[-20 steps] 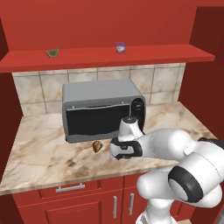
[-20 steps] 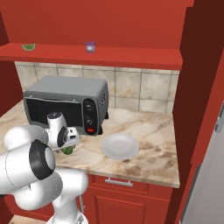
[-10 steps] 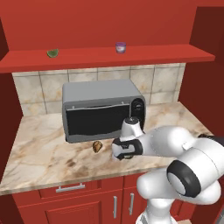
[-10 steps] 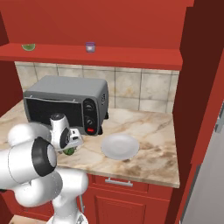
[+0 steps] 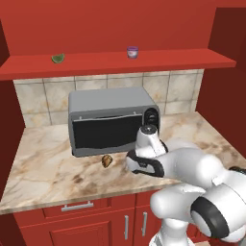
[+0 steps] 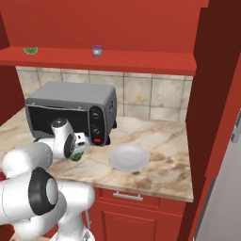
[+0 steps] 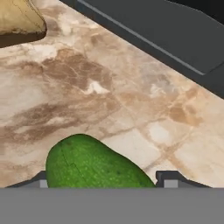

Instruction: Pick the avocado and bread from the counter and place them on the plate. Then pick the jam from the cabinet and place it next to the plate. Lastly close the cabinet door.

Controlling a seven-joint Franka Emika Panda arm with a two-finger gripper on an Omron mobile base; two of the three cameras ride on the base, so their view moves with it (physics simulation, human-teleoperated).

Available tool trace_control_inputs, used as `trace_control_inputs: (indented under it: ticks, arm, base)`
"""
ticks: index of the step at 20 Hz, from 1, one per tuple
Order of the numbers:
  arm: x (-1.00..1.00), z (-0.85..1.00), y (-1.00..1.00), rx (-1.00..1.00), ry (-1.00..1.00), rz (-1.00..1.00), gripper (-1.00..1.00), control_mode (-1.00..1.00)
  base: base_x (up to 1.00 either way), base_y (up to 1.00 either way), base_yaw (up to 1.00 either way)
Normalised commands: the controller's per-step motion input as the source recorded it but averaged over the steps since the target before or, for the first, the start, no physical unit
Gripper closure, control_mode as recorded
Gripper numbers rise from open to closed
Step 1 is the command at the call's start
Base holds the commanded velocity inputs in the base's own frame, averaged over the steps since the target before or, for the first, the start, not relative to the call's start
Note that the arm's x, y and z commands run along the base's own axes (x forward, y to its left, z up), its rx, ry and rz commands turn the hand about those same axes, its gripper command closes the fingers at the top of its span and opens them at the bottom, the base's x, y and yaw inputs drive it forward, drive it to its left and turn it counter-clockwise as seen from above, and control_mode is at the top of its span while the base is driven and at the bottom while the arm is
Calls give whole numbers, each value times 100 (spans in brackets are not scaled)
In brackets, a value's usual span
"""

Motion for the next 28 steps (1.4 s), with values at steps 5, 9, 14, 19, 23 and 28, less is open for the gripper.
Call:
trace_control_inputs:
  ticks: [5,9,14,19,23,28]
  arm:
    - [-43,35,-56,6,-29,-11,100,-100]
    - [-37,37,-52,8,-14,-11,100,-100]
    - [-38,25,-64,7,-1,-15,100,-100]
    - [-27,14,-65,7,0,-13,100,-100]
    - [-4,16,-51,5,0,-9,100,-100]
    - [3,6,-43,2,0,-2,100,-100]
  base:
    - [0,0,0]
    - [0,0,0]
    - [0,0,0]
    - [0,0,0]
    - [0,0,0]
    - [0,0,0]
